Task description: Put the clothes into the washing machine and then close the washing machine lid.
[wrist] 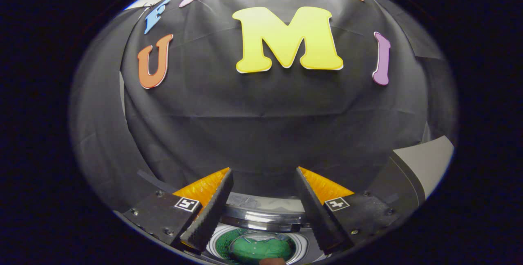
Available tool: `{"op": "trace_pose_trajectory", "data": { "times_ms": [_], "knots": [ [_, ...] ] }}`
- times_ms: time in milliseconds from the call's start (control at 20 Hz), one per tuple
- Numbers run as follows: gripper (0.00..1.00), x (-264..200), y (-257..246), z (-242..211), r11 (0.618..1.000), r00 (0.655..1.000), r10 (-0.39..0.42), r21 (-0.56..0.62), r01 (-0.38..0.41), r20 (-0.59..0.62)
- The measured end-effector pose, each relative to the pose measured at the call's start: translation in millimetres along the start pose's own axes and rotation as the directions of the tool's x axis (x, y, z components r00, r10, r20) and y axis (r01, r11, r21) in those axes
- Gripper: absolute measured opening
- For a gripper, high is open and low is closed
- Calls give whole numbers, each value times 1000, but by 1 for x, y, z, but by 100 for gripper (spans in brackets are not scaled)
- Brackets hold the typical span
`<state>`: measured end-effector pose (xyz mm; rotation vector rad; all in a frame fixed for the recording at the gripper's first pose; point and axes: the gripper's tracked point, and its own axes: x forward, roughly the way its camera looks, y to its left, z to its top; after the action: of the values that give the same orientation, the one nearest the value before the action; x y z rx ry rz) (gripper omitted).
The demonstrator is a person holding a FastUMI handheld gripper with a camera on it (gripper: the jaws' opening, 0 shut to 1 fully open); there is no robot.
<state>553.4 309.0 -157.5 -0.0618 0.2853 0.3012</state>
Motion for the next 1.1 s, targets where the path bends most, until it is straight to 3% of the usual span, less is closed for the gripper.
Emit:
{"op": "trace_pose_trajectory", "data": {
  "times_ms": [500, 850, 1100],
  "knots": [
    [96, -56, 11, -61, 1000, 998, 11, 13, -10, -60],
    [96, -126, 31, -39, 1000, 999, 18, -18, -17, 42],
    [96, -220, 26, -9, 1000, 990, -2, 22, -1, 138]
  ]
}}
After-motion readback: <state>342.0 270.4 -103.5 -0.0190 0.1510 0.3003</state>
